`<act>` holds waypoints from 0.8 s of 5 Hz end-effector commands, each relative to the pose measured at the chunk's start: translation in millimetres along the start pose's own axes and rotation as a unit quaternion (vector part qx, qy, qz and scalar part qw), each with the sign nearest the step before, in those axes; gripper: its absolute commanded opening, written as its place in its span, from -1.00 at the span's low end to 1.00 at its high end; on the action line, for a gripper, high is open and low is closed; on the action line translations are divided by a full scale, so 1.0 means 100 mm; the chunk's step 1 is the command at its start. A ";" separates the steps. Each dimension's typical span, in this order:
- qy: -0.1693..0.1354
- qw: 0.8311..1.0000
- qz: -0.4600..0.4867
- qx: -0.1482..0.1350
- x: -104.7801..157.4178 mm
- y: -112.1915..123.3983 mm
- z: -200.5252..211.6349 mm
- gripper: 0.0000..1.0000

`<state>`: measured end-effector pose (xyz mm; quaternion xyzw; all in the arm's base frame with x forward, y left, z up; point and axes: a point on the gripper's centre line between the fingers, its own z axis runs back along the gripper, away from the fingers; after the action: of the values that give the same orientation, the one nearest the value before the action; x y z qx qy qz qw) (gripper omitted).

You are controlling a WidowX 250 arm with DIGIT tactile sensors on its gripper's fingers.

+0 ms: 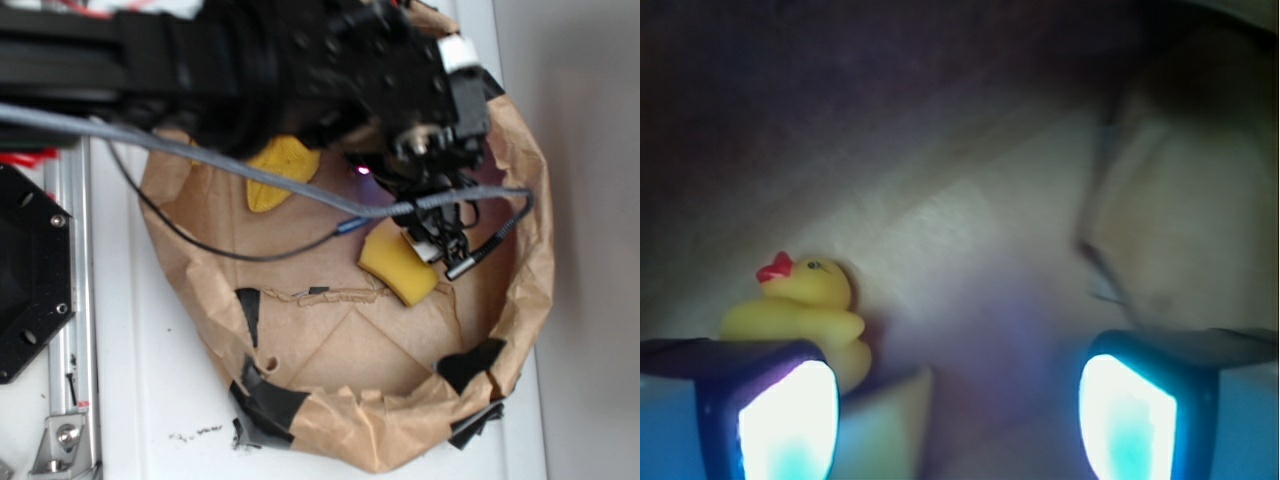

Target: Grab the yellow duck.

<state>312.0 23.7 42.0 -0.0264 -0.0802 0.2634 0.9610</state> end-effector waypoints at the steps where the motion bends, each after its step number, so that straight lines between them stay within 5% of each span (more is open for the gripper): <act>1: 0.009 0.990 -0.111 -0.091 -0.06 -0.54 -0.09 1.00; 3: -0.027 0.981 -0.174 -0.086 -0.09 -0.63 0.09 1.00; 4: -0.041 0.982 -0.177 -0.049 -0.01 -0.54 0.06 1.00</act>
<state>335.7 -6.8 33.3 -0.0428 -0.0912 0.0988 0.9900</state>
